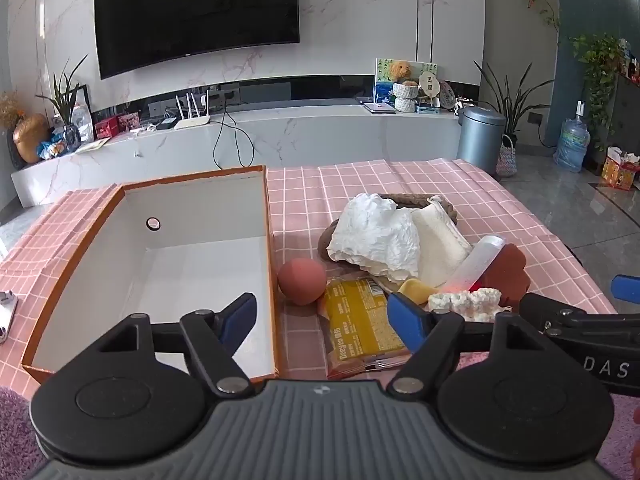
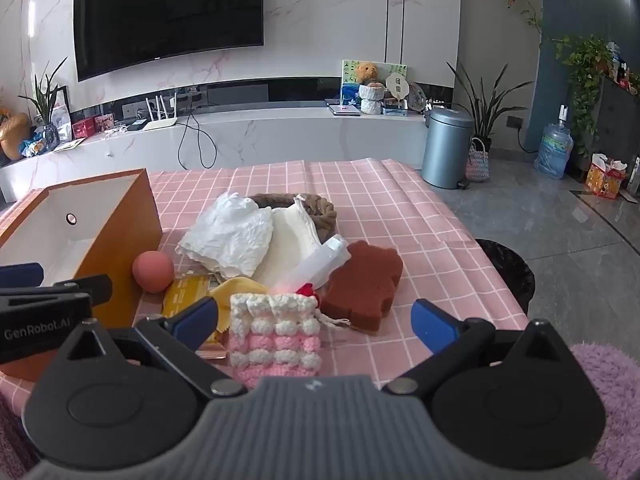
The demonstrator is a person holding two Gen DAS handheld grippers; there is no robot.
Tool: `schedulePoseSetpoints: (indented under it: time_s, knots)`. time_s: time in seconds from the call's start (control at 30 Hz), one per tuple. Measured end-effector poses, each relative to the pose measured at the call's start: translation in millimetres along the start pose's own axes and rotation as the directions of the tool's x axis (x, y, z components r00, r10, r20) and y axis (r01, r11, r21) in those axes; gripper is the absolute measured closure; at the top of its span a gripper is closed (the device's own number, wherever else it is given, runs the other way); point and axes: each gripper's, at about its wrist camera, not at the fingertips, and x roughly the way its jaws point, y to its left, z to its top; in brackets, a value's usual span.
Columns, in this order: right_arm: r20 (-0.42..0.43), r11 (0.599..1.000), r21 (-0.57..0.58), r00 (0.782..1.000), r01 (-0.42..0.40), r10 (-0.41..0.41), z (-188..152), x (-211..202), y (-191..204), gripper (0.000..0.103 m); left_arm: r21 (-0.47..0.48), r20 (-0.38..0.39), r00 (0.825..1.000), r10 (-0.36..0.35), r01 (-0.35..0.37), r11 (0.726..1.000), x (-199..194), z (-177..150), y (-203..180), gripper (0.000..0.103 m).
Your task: Organize soft objects
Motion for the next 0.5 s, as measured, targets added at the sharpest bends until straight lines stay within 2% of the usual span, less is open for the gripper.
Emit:
schedulePoseSetpoints:
  time_s: [0.1, 0.5]
  knots:
    - [-0.001, 1.000, -0.001, 1.000, 0.001, -0.001, 0.2, -0.1, 0.2, 0.002, 0.006, -0.017, 1.000, 0.006, -0.006, 1.000, 1.1, -0.4, -3.4, 0.018]
    - [-0.001, 1.000, -0.004, 1.000, 0.001, -0.001, 0.3, -0.6, 1.1, 0.002, -0.032, -0.008, 0.999, -0.049, 0.049, 0.998, 0.0, 1.5, 0.9, 0.020]
